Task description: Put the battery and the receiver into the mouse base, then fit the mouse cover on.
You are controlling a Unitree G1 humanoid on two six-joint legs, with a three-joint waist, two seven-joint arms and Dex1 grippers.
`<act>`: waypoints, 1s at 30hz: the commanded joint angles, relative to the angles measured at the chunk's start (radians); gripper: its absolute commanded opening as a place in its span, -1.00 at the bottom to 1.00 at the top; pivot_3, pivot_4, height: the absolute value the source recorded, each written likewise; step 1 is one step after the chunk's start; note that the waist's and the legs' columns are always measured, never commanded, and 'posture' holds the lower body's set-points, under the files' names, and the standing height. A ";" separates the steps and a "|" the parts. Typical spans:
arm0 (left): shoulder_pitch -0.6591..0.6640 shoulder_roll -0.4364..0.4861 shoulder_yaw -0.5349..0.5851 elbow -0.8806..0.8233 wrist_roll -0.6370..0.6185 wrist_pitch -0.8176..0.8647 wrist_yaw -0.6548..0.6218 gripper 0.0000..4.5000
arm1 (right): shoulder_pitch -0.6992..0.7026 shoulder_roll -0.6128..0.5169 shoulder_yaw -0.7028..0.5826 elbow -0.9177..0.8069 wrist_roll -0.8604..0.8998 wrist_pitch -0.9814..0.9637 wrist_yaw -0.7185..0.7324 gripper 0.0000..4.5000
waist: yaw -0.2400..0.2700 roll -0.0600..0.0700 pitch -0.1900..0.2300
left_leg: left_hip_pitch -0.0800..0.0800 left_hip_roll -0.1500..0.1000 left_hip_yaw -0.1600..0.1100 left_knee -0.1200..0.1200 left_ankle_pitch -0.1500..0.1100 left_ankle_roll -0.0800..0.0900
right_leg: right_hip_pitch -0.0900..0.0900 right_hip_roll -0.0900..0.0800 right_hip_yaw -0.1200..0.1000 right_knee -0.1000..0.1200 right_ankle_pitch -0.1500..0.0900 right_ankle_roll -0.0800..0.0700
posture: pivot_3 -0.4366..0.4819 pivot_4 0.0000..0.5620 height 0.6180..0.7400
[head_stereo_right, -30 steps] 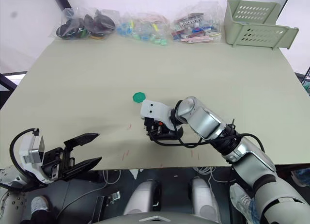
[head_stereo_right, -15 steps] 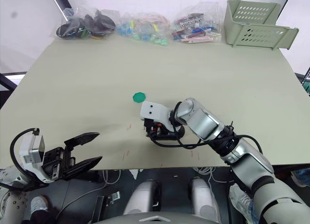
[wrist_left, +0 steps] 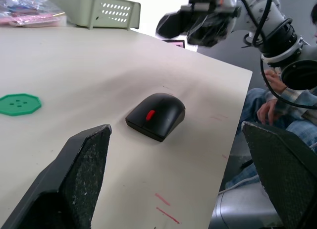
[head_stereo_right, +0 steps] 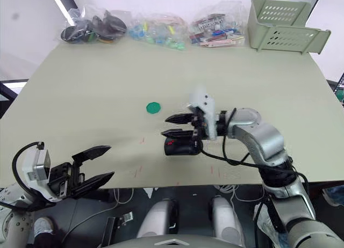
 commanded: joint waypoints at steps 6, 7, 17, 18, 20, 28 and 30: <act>-0.032 0.013 -0.005 0.017 0.002 -0.007 -0.014 1.00 | 0.175 0.068 0.029 0.104 -0.059 -0.289 -0.032 -0.06 | -0.003 0.000 0.000 | 0.002 0.000 0.000 0.000 0.000 0.000 | 0.001 0.002 0.000 0.001 -0.001 0.001 | -0.05 -0.47 1.00; -0.035 0.015 -0.004 0.020 0.001 -0.007 -0.015 1.00 | 0.183 0.078 0.041 0.121 -0.070 -0.314 -0.037 -0.06 | -0.004 0.000 0.000 | 0.002 0.000 0.000 0.000 0.000 0.000 | 0.001 0.002 0.000 0.002 -0.001 0.001 | -0.05 -0.47 1.00; -0.029 0.016 0.005 0.009 -0.003 -0.003 -0.003 1.00 | 0.191 0.119 0.152 0.447 -0.278 -0.542 -0.122 -0.06 | -0.003 -0.001 -0.001 | 0.002 0.000 0.001 0.000 0.000 0.000 | 0.001 0.001 0.001 0.002 0.000 0.000 | -0.05 -0.47 1.00; -0.029 0.017 0.004 0.009 0.000 -0.004 -0.001 1.00 | 0.191 0.115 0.162 0.472 -0.286 -0.550 -0.117 -0.06 | -0.005 -0.002 -0.001 | 0.004 0.000 0.001 0.001 0.000 0.000 | 0.002 0.001 0.002 0.002 0.000 0.000 | -0.05 -0.47 1.00; -0.026 0.015 0.003 0.005 0.000 -0.003 0.003 1.00 | 0.192 0.108 0.166 0.509 -0.291 -0.588 -0.106 -0.06 | -0.005 -0.002 -0.003 | 0.006 0.001 0.001 0.001 0.000 0.000 | 0.004 0.002 0.002 0.002 -0.001 0.001 | -0.05 -0.47 1.00; -0.037 -0.012 0.027 -0.013 -0.027 0.034 0.116 1.00 | 0.217 0.082 0.042 0.297 -0.087 -0.574 -0.072 -0.06 | 0.002 -0.002 -0.003 | 0.006 0.001 -0.001 0.001 0.000 0.000 | 0.005 0.000 0.002 0.002 -0.001 0.001 | -0.05 -0.47 1.00; -0.034 -0.018 0.027 -0.022 -0.015 0.030 0.144 1.00 | 0.230 0.041 0.016 0.239 -0.054 -0.531 -0.070 -0.06 | 0.002 -0.002 -0.003 | 0.004 0.000 -0.002 0.001 0.000 0.000 | 0.003 -0.001 0.002 0.002 0.000 0.000 | -0.05 -0.47 1.00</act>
